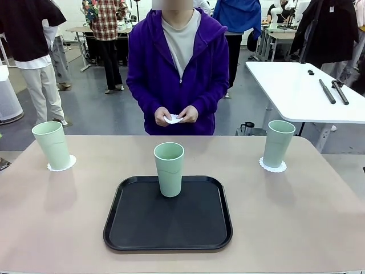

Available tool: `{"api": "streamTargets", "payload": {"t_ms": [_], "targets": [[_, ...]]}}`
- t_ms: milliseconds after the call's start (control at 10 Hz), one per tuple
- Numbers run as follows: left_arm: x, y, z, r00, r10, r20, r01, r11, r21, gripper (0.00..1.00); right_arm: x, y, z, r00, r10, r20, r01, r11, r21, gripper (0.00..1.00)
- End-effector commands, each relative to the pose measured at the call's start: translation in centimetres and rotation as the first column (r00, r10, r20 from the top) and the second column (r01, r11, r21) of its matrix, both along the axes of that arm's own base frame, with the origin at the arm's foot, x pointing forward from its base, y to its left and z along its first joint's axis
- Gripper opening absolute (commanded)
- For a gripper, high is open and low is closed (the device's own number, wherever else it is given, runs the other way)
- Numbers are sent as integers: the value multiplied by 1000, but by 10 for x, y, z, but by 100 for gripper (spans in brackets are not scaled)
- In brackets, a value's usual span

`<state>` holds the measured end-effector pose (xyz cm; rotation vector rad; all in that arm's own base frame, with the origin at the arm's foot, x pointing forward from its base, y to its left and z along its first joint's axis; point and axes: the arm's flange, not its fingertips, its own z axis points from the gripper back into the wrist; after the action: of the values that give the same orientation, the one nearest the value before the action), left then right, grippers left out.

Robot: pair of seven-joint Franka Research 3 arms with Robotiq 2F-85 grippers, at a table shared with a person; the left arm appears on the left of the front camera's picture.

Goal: Place coasters on the table and set cups on them.
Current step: Take one Reusable plastic cup from the Flat Tray and place it on a coaster set by the human.

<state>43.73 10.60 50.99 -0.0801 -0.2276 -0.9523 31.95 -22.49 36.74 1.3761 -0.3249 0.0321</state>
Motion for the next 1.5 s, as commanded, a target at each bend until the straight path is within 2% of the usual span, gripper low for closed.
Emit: {"api": "streamTargets", "payload": {"t_ms": [0,100,200,300,400,500,600,800,900,1000,1200,1400], "targets": [[-50,-27,-12,964,257,-62,-253,965,72,100,-1,-1,1,1000,-3,5,3,1000,3,100],[-69,-37,-15,930,359,-84,-350,931,107,100,-1,-1,1,1000,-3,5,3,1000,3,100],[-66,-46,-6,913,381,-148,-365,923,124,100,-1,-1,1,1000,-3,5,3,1000,3,100],[-79,-50,-13,902,389,-190,-372,921,118,100,-1,-1,1,1000,-3,5,3,1000,3,100],[-89,-49,-24,896,402,-188,-387,915,111,100,-1,-1,1,1000,-3,5,3,1000,3,100],[-95,-45,-27,900,411,-149,-406,912,60,100,-1,-1,1,1000,-3,5,3,1000,3,100],[-83,-47,-21,899,402,-174,-383,914,131,100,-1,-1,1,1000,-3,5,3,1000,3,100],[-92,-47,-25,897,401,-184,-387,916,110,100,-1,-1,1,1000,-3,5,3,1000,3,100],[-82,-28,-23,932,246,-267,-287,949,-129,100,-1,-1,1,1000,-3,5,3,1000,3,100],[-73,-13,-22,926,201,-321,-291,920,-263,100,-1,-1,1,1000,-3,5,3,1000,3,100],[-69,24,-22,909,138,-393,-338,796,-502,100,-1,-1,1,1000,-3,5,3,1000,3,100],[-75,66,-34,859,102,-502,-437,658,-614,100,-1,-1,1,1000,-3,5,3,1000,3,100]]}}
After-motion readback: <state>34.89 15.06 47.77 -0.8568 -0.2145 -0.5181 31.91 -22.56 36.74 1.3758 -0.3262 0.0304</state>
